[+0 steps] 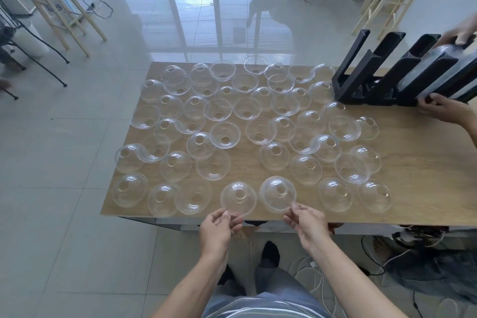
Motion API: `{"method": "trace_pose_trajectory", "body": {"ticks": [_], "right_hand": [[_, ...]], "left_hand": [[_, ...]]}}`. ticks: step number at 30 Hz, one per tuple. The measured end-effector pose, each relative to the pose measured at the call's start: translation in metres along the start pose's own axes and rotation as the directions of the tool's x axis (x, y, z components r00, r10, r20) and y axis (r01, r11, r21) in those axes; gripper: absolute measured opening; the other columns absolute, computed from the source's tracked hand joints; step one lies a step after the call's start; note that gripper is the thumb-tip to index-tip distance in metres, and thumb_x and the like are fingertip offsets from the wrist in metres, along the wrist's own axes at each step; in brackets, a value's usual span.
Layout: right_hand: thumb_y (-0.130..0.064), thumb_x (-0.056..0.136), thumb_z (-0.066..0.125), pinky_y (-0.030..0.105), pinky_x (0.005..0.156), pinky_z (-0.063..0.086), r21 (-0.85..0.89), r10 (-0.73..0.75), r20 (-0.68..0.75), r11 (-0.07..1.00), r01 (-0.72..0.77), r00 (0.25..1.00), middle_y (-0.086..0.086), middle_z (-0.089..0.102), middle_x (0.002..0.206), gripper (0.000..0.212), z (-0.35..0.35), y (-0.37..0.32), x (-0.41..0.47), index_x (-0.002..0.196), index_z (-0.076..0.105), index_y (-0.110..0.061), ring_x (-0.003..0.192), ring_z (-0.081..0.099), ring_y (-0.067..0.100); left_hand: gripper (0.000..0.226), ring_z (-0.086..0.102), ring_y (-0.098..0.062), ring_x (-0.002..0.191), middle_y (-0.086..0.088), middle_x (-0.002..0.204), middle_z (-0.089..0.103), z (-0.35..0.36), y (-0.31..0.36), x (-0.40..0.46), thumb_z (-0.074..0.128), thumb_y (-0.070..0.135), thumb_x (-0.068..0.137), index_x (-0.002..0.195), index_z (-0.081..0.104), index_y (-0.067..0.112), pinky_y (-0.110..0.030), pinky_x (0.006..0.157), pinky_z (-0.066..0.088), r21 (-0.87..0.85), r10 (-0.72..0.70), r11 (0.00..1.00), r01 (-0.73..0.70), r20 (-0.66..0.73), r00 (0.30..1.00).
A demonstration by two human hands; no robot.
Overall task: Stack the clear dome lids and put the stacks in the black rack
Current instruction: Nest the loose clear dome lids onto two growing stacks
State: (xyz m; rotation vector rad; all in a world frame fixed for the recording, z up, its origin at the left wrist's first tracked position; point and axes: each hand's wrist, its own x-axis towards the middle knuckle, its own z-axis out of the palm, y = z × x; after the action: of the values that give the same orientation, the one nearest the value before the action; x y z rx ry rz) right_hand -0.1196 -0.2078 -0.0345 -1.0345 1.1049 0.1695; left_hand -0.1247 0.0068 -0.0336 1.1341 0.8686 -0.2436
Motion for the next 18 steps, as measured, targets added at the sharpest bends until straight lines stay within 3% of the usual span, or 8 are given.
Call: {"method": "trace_pose_trajectory", "body": {"ticks": [6, 8, 10, 12, 13, 15, 18], "right_hand": [[-0.005, 0.101, 0.068, 0.046, 0.094, 0.062, -0.089, -0.116, -0.121, 0.990, 0.105, 0.986, 0.018, 0.074, 0.091, 0.008, -0.007, 0.001, 0.005, 0.107, 0.071, 0.000, 0.083, 0.073, 0.027], [-0.010, 0.101, 0.069, 0.043, 0.090, 0.063, -0.136, -0.160, -0.143, 0.981, 0.140, 0.977, 0.017, 0.077, 0.094, 0.010, -0.008, -0.001, 0.002, 0.109, 0.070, -0.004, 0.084, 0.075, 0.026], [-0.016, 0.102, 0.067, 0.030, 0.075, 0.063, -0.231, -0.255, -0.162, 0.949, 0.215, 0.953, 0.011, 0.077, 0.096, 0.014, -0.009, -0.002, -0.002, 0.115, 0.069, -0.010, 0.084, 0.075, 0.021], [-0.026, 0.102, 0.066, 0.016, 0.064, 0.052, -0.421, -0.417, -0.130, 0.845, 0.330, 0.900, 0.003, 0.074, 0.105, 0.020, -0.008, -0.002, -0.008, 0.120, 0.066, -0.017, 0.088, 0.072, 0.012], [-0.032, 0.101, 0.066, 0.015, 0.065, 0.048, -0.516, -0.494, -0.073, 0.762, 0.391, 0.866, 0.000, 0.070, 0.115, 0.026, -0.008, -0.002, -0.010, 0.124, 0.063, -0.020, 0.092, 0.069, 0.007], [-0.044, 0.097, 0.070, 0.020, 0.074, 0.049, -0.640, -0.582, 0.082, 0.591, 0.491, 0.809, -0.003, 0.057, 0.127, 0.048, -0.006, 0.000, -0.014, 0.136, 0.055, -0.020, 0.095, 0.065, 0.006], [-0.053, 0.089, 0.077, 0.038, 0.101, 0.053, -0.750, -0.587, 0.225, 0.405, 0.523, 0.778, -0.001, 0.047, 0.142, 0.080, 0.001, 0.004, -0.014, 0.152, 0.042, -0.017, 0.119, 0.060, 0.017]], "left_hand": [[0.015, 0.081, -0.031, 0.086, -0.019, 0.086, 0.080, 0.001, -0.005, 0.009, 0.060, 0.011, 0.106, 0.113, 0.060, -0.002, -0.032, 0.069, 0.064, 0.062, -0.044, 0.997, 0.042, 0.025, 0.999], [0.015, 0.081, -0.029, 0.082, -0.016, 0.084, 0.080, -0.002, -0.005, 0.011, 0.062, 0.013, 0.106, 0.110, 0.062, -0.001, -0.037, 0.071, 0.064, 0.162, -0.020, 0.987, 0.016, 0.022, 1.000], [0.013, 0.080, -0.025, 0.076, -0.012, 0.084, 0.079, -0.006, -0.004, 0.010, 0.063, 0.016, 0.105, 0.108, 0.065, 0.003, -0.043, 0.073, 0.066, 0.333, 0.067, 0.940, -0.070, 0.021, 0.998], [0.009, 0.077, -0.018, 0.077, -0.001, 0.090, 0.077, -0.011, -0.003, 0.006, 0.066, 0.023, 0.102, 0.107, 0.067, 0.016, -0.041, 0.074, 0.065, 0.560, 0.241, 0.795, -0.232, 0.059, 0.969], [0.009, 0.074, -0.013, 0.084, 0.006, 0.097, 0.074, -0.012, -0.001, 0.001, 0.067, 0.029, 0.101, 0.108, 0.065, 0.024, -0.034, 0.075, 0.063, 0.651, 0.318, 0.693, -0.309, 0.108, 0.942], [0.022, 0.067, -0.005, 0.093, 0.012, 0.115, 0.063, -0.011, 0.002, -0.007, 0.069, 0.038, 0.099, 0.117, 0.059, 0.031, -0.023, 0.079, 0.054, 0.740, 0.393, 0.540, -0.402, 0.201, 0.897], [0.058, 0.067, -0.013, 0.105, 0.009, 0.135, 0.045, -0.002, 0.002, -0.011, 0.071, 0.042, 0.097, 0.146, 0.044, 0.026, -0.036, 0.095, 0.057, 0.756, 0.389, 0.479, -0.446, 0.273, 0.880]]}}
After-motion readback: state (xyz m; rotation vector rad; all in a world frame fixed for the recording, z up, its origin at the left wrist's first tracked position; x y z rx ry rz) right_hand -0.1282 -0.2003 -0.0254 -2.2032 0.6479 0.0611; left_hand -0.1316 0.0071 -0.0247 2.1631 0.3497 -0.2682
